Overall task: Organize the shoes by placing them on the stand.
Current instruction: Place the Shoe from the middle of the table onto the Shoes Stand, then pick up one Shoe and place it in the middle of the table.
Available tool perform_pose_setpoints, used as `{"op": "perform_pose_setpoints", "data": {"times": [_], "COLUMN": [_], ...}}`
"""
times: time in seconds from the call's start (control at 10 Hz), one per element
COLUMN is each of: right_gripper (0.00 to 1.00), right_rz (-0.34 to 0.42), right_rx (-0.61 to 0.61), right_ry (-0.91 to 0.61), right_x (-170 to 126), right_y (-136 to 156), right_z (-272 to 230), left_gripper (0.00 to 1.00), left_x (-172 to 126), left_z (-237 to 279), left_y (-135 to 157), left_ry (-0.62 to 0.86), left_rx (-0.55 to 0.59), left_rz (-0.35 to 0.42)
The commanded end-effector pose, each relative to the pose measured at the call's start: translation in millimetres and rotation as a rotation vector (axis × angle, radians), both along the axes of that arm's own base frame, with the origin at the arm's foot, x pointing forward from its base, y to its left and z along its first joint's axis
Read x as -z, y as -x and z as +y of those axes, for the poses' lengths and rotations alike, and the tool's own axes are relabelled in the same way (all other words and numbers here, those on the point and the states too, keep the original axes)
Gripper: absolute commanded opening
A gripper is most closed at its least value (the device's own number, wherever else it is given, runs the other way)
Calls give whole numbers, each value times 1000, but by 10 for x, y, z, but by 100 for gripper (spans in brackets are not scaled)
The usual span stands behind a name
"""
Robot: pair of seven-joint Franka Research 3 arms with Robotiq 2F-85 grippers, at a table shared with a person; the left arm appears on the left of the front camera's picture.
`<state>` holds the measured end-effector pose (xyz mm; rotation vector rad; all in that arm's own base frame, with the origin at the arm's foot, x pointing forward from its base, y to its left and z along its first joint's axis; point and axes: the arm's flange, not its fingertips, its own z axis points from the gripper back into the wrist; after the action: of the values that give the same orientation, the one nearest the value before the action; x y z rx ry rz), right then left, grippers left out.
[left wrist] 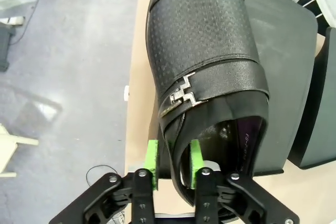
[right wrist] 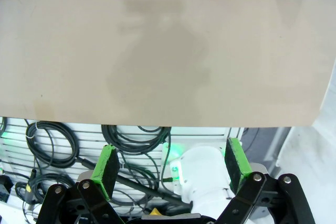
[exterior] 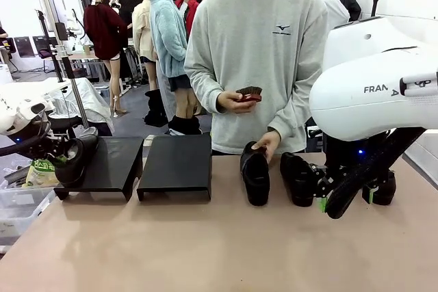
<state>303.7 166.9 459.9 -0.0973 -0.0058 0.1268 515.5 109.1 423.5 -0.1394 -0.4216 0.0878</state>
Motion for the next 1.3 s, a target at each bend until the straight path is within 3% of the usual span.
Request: {"op": "perform_pose_setpoints", "data": {"times": [0.0, 0.1, 0.6, 0.7, 0.8, 0.9, 1.2], "right_gripper": [100, 100, 100, 100, 100, 100, 100], "right_rz": [6, 6, 6, 6, 6, 6, 6], "right_rx": [-1, -1, -1, -1, -1, -1, -1], "right_ry": [-15, -15, -15, -15, -15, -15, -15], "right_x": [-8, -8, -8, -8, -8, -8, -8], "right_y": [2, 2, 2, 2, 2, 2, 2], "right_z": [10, 10, 10, 10, 10, 10, 10], "left_gripper": [95, 100, 100, 100, 100, 100, 100], "left_x": [-106, -130, -318, -347, -385, -298, -298], "left_z": [8, 12, 19, 51, 106, 40, 40], "left_y": [-16, -14, 52, 14, -131, 35, 35], "left_ry": [-15, -18, -64, -90, -196, -63, -63], "left_rx": [-14, -14, -20, -42, -8, -12, -12], "left_rz": [-15, -18, -29, 23, 190, -27, -27]}}
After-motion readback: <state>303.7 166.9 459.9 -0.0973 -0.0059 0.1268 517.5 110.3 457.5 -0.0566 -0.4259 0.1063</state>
